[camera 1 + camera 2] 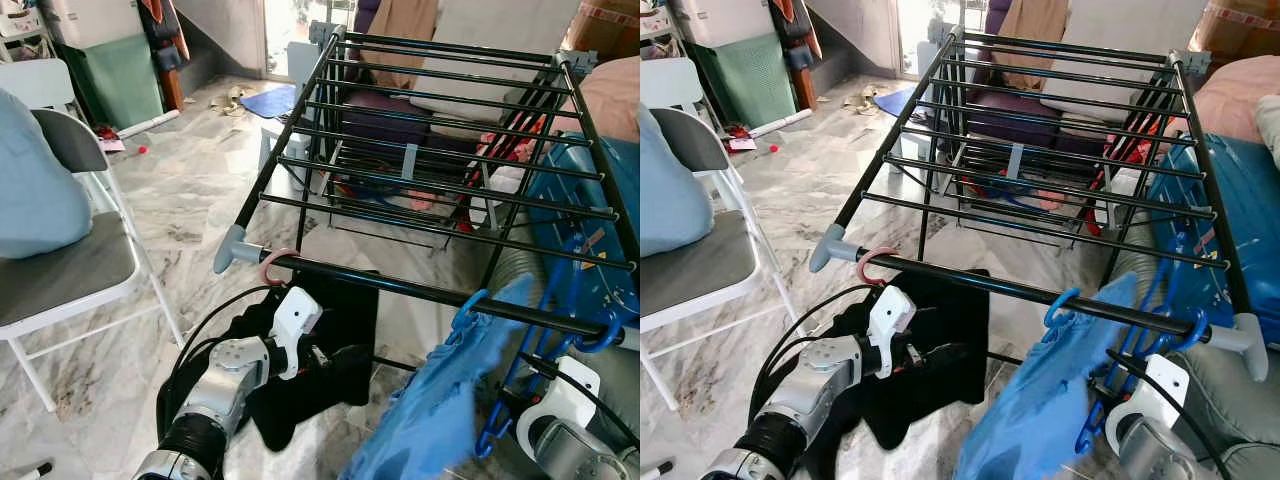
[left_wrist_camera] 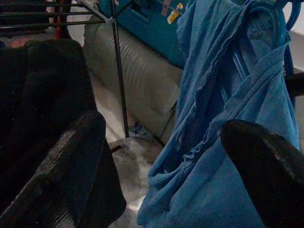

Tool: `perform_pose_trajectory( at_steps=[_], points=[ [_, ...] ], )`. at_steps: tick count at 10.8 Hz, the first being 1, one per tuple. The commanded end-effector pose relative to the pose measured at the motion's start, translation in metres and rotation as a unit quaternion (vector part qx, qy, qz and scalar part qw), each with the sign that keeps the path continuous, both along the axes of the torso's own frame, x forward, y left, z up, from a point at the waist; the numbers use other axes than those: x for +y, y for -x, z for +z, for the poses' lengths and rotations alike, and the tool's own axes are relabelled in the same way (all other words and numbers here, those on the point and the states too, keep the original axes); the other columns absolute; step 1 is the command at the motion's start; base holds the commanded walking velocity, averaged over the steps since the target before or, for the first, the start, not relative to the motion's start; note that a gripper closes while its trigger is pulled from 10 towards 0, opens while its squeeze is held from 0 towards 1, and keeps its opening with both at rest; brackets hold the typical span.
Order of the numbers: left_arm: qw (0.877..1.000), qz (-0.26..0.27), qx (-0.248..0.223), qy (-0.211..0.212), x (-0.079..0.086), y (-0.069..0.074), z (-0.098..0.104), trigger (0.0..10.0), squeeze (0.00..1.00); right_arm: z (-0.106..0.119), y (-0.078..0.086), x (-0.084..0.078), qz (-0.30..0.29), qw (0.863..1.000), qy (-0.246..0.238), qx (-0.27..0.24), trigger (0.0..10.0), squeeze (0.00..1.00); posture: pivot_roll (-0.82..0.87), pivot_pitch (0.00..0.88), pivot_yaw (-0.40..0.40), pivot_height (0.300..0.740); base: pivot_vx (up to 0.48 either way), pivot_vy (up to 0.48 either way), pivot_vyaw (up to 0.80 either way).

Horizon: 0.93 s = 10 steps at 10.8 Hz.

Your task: Hang hanger

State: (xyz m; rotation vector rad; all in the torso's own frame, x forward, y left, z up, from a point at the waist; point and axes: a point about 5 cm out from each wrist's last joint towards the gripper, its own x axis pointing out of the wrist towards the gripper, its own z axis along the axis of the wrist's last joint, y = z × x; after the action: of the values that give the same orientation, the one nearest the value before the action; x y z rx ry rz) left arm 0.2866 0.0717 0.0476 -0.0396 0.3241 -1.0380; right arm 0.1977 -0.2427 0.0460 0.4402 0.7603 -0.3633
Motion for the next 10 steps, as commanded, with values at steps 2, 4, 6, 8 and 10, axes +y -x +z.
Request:
perform_pose_trajectory(
  at_steps=[2,4,6,8,10],
  points=[
    [1.0,-0.003,-0.004,-0.011,0.0,0.0,0.0,10.0,0.0,-0.007,0.004,-0.003,-0.007,1.0,-0.01,0.02,10.0,0.09,0.02,0.0,-0.059,0.74,0.0,0.0,0.0],
    [1.0,-0.006,-0.002,-0.015,0.0,0.001,-0.001,10.0,0.0,-0.008,0.007,-0.004,-0.005,1.0,-0.006,0.016,10.0,1.0,0.02,0.0,-0.057,0.74,0.0,0.0,0.0],
    [1.0,-0.007,-0.003,-0.016,-0.001,0.002,-0.002,10.0,0.0,-0.008,0.011,-0.004,0.006,1.0,0.015,0.019,10.0,1.0,0.02,0.0,-0.058,0.74,0.0,0.0,0.0],
    [1.0,-0.006,-0.003,-0.016,-0.002,0.002,-0.002,10.0,0.0,-0.005,0.012,-0.005,0.017,0.998,0.065,0.013,10.0,1.0,0.01,0.0,-0.058,0.74,0.0,0.0,0.0],
    [1.0,-0.005,-0.005,-0.021,0.0,0.0,-0.001,10.0,0.0,0.004,0.013,0.005,0.049,0.985,0.162,-0.016,10.0,1.0,0.01,0.0,-0.043,0.74,0.0,0.0,0.0]
  ],
)
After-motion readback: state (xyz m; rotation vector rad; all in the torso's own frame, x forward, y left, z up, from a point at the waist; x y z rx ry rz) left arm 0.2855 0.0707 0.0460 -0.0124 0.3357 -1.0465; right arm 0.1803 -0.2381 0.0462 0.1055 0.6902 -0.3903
